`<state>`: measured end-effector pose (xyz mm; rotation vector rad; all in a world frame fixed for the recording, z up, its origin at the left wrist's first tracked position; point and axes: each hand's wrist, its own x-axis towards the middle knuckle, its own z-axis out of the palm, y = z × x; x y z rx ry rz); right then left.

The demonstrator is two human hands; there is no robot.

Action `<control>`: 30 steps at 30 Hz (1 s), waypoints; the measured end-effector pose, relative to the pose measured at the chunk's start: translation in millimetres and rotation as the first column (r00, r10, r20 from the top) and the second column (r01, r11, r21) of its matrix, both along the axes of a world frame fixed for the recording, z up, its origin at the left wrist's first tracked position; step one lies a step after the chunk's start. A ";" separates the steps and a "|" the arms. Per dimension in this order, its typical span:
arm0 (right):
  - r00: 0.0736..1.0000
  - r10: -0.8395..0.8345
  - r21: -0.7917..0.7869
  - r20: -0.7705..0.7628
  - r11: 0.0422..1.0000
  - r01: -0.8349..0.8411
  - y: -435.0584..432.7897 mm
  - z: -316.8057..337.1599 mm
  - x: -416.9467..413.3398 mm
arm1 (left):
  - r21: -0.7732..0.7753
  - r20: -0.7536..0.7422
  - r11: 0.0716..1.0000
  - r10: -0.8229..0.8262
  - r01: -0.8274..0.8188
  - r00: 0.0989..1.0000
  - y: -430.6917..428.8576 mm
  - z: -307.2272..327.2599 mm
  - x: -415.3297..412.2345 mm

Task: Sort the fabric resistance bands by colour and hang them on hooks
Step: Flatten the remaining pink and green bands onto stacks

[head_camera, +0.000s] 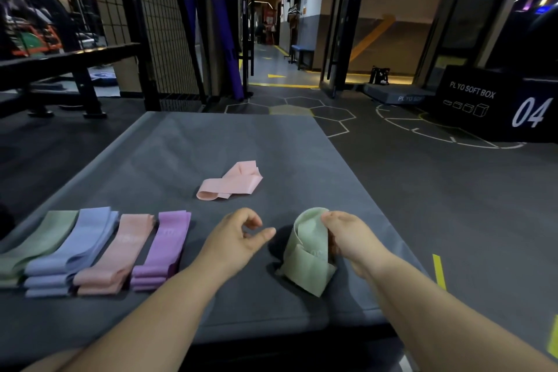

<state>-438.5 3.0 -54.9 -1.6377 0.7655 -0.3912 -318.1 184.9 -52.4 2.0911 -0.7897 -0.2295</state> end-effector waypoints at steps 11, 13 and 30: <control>0.978 0.209 -0.023 0.020 0.978 -0.209 11.0 3.3 -2.1 | 0.045 -0.037 0.979 -0.198 0.199 0.980 -8.5 -11.4 -22.9; 0.979 0.203 -0.071 0.009 0.977 -0.202 13.1 2.9 -2.5 | 0.066 -0.029 0.981 -0.183 0.185 0.983 -9.0 -9.5 -24.3; 0.960 -0.031 0.026 0.279 0.999 0.025 18.2 5.8 1.0 | -0.020 -0.059 0.979 -0.202 0.201 0.978 -9.0 -0.9 -12.8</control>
